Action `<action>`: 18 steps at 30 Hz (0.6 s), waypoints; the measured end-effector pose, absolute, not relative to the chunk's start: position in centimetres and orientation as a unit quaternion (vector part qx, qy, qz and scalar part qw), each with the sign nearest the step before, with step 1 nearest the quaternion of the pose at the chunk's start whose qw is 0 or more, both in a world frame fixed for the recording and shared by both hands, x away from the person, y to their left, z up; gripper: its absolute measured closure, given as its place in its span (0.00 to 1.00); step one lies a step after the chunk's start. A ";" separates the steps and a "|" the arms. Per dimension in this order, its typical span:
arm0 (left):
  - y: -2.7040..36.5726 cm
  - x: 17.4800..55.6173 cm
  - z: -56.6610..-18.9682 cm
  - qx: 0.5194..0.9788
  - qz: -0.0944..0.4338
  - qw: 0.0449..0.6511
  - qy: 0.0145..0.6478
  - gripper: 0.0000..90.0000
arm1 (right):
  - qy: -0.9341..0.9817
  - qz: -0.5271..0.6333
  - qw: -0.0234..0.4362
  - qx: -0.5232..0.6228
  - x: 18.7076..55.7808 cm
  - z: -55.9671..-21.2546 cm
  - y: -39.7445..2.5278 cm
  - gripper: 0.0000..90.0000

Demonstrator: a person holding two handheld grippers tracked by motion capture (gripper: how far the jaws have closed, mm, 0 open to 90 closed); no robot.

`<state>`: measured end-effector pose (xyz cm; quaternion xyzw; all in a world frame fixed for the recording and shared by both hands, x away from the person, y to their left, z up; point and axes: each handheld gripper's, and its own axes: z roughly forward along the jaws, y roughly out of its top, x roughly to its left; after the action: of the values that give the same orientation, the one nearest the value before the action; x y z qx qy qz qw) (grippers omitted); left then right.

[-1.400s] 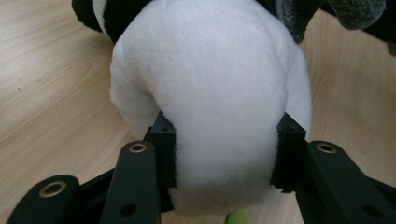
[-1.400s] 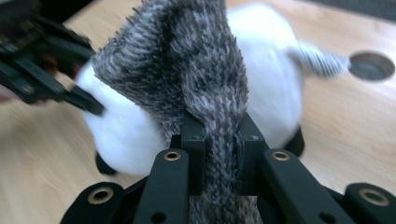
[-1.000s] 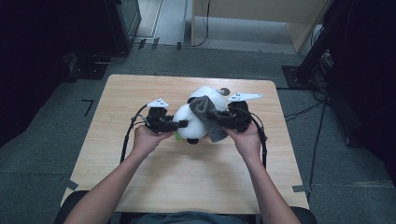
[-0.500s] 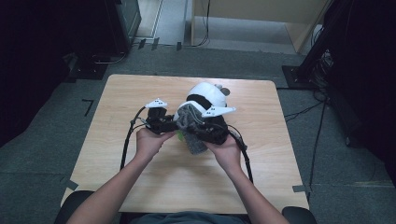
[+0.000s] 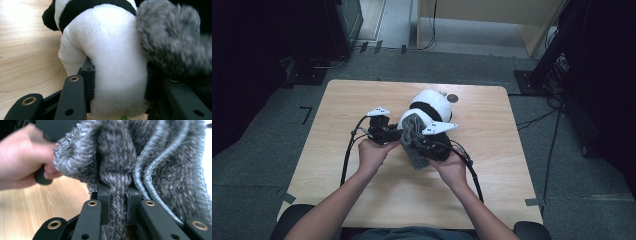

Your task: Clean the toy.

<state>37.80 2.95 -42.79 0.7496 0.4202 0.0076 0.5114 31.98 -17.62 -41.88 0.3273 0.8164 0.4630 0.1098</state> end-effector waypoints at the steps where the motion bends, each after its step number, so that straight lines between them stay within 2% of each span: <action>1: 3.0 37.8 -42.7 0.746 0.006 0.515 0.421 0.63 | 0.819 0.461 0.111 0.324 31.9 -41.9 -17.6 0.88; 18: 3.1 37.7 -42.0 0.728 -0.005 0.535 0.429 0.62 | 0.839 0.429 0.102 0.319 31.5 -44.2 -15.9 0.89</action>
<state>37.73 3.10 -41.96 0.7281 0.4291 -0.0052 0.5345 31.53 -15.86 -44.15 0.3191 0.8389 0.4290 0.1017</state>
